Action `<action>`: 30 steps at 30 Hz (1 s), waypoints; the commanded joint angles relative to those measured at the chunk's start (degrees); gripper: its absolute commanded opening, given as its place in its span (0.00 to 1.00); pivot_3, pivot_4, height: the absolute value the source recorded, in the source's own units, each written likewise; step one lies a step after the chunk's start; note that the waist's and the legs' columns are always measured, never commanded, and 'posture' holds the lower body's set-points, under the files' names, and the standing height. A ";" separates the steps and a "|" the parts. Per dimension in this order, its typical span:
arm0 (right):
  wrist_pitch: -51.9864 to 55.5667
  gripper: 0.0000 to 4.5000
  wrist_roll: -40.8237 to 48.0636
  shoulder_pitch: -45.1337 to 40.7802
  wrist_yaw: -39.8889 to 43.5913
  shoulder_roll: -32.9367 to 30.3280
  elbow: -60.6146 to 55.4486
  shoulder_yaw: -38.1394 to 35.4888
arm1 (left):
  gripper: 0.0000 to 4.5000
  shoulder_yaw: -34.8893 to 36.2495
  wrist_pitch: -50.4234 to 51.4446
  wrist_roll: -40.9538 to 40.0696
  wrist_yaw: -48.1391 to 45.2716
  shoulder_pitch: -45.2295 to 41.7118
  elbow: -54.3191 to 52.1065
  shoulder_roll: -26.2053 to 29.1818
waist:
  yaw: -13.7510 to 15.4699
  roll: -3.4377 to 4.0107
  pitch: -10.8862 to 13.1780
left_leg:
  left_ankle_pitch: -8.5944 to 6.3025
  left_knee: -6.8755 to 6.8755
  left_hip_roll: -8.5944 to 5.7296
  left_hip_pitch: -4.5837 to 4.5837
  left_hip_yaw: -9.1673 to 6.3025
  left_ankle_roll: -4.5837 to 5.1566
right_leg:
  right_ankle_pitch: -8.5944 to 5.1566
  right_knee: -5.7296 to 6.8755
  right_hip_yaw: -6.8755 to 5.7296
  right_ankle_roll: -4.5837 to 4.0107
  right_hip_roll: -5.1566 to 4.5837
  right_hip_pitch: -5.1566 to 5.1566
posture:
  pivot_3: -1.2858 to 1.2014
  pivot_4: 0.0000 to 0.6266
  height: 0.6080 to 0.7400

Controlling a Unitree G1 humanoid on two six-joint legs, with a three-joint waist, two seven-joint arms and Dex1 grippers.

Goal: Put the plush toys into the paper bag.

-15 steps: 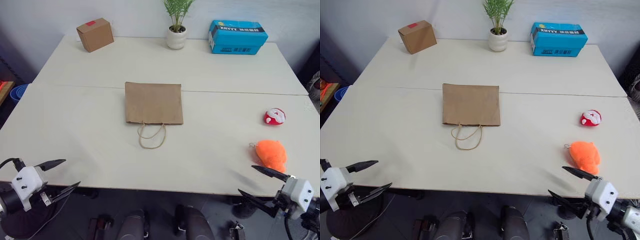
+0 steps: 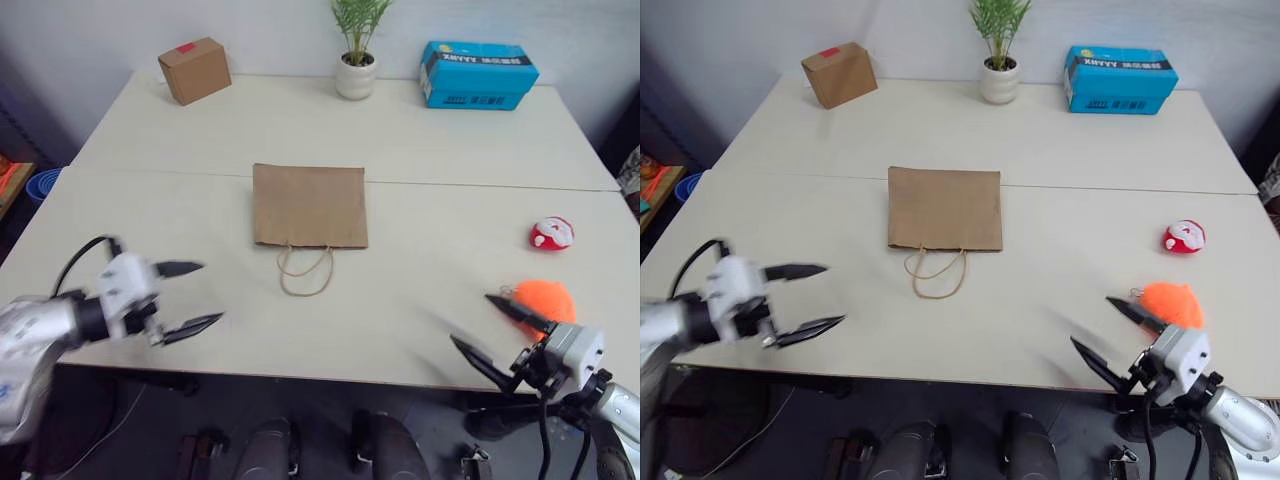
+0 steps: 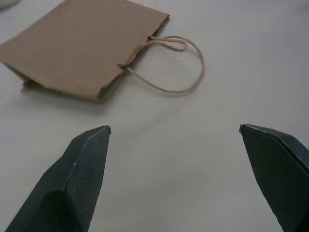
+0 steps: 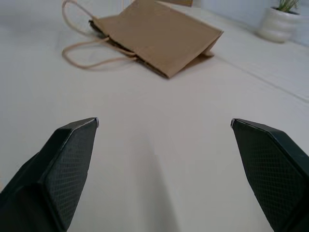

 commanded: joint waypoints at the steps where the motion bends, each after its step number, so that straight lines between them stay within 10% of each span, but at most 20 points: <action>1: 1.93 1.00 -0.56 -2.54 -4.01 1.52 -5.68 3.28 | 1.00 -11.11 -5.83 10.46 -0.19 -10.70 8.60 -3.09 | -0.07 0.00 -0.01 | 0.01 -0.01 0.02 0.03 0.09 -0.02 | 0.00 0.16 0.03 0.01 0.13 -0.02 | 0.52 0.24 1.00; 6: 4.08 1.00 -1.60 -3.76 -6.08 1.89 -7.57 6.00 | 1.00 -18.45 -17.90 18.40 1.38 -21.94 22.63 -9.97 | -0.10 -0.08 -0.03 | 0.02 0.02 0.14 0.03 0.54 0.03 | 0.04 0.09 0.06 0.07 0.68 -0.17 | 0.52 0.24 1.00; 13: 4.76 1.00 -4.22 -1.92 -7.29 1.11 -8.44 6.86 | 0.58 -20.92 -25.37 20.91 0.39 -28.70 32.36 -14.72 | -0.03 -0.13 -0.03 | -0.02 0.17 0.17 -0.03 0.61 0.17 | 0.07 0.10 0.19 0.14 0.67 -0.21 | 0.52 0.24 1.00; 21: 12.10 0.50 -2.96 -5.76 -7.38 -0.85 -10.18 10.58 | 0.02 -17.18 -8.23 8.24 -10.17 -32.66 27.76 -16.77 | -0.17 -0.14 -0.03 | -0.02 0.39 0.21 -0.06 0.59 0.20 | 0.08 0.23 0.39 0.15 0.68 -0.21 | 0.52 0.24 1.00; 27: 19.78 0.01 -3.72 -14.31 -10.89 0.47 -10.26 15.68 | 0.00 -13.59 5.87 1.16 -8.28 -36.30 21.43 -19.25 | -0.18 -0.17 -0.02 | -0.16 0.97 0.28 -0.23 0.47 0.30 | 0.08 0.50 0.58 0.15 0.65 -0.21 | 0.52 0.24 1.00; 30: 22.33 0.01 -6.45 -19.77 -14.18 2.83 -8.56 18.88 | 0.00 -13.02 11.20 -0.62 -6.25 -36.83 17.79 -20.18 | -0.19 -0.21 0.01 | -0.16 0.97 0.27 -0.25 0.47 0.29 | 0.08 0.51 0.58 0.16 0.67 -0.21 | 0.52 0.24 1.00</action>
